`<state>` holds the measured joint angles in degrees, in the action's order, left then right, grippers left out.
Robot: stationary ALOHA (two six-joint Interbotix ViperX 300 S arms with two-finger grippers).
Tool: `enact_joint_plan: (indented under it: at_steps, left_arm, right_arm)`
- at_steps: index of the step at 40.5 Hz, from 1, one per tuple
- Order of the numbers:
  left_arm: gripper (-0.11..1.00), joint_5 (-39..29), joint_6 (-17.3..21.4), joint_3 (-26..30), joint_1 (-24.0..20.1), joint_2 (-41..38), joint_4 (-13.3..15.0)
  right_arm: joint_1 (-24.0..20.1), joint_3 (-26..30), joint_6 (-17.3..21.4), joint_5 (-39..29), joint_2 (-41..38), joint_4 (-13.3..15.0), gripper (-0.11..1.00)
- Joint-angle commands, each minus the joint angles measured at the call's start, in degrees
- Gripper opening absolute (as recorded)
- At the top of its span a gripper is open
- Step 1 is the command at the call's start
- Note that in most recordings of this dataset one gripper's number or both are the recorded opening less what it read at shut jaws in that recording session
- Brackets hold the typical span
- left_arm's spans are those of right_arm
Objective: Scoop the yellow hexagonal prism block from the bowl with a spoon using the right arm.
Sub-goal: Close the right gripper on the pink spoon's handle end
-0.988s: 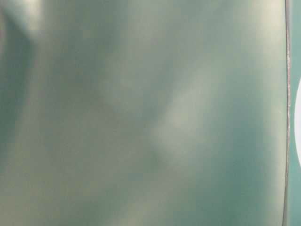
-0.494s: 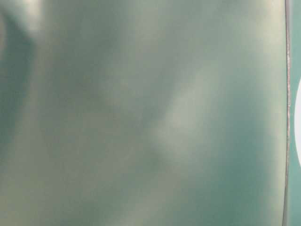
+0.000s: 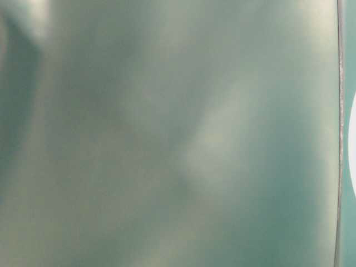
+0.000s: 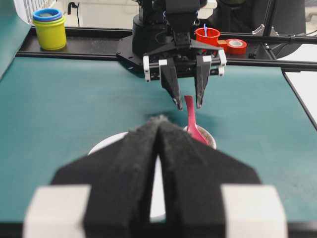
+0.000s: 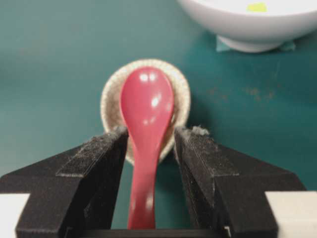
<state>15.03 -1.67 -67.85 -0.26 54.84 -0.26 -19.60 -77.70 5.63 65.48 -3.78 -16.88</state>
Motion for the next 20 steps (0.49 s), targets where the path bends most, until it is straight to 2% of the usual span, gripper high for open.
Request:
enact_joint_plan:
  at_steps: [1,8,20]
  left_arm:
    - [-0.01,0.2,-0.4,1.2,-0.1,-0.4,-0.1]
    - [-0.01,0.2,-0.4,1.2,-0.1,-0.4,-0.1]
    - [-0.01,0.2,-0.4,1.2,-0.1,-0.4,-0.3]
  right_arm:
    - [-0.7,1.0,0.4,1.2,-1.3,-0.4,0.50]
    - [-1.6,1.5,1.9,1.2,-4.0,-0.8,0.50]
    - [-2.8,2.0,1.9,1.8,-6.6,-1.8,0.50]
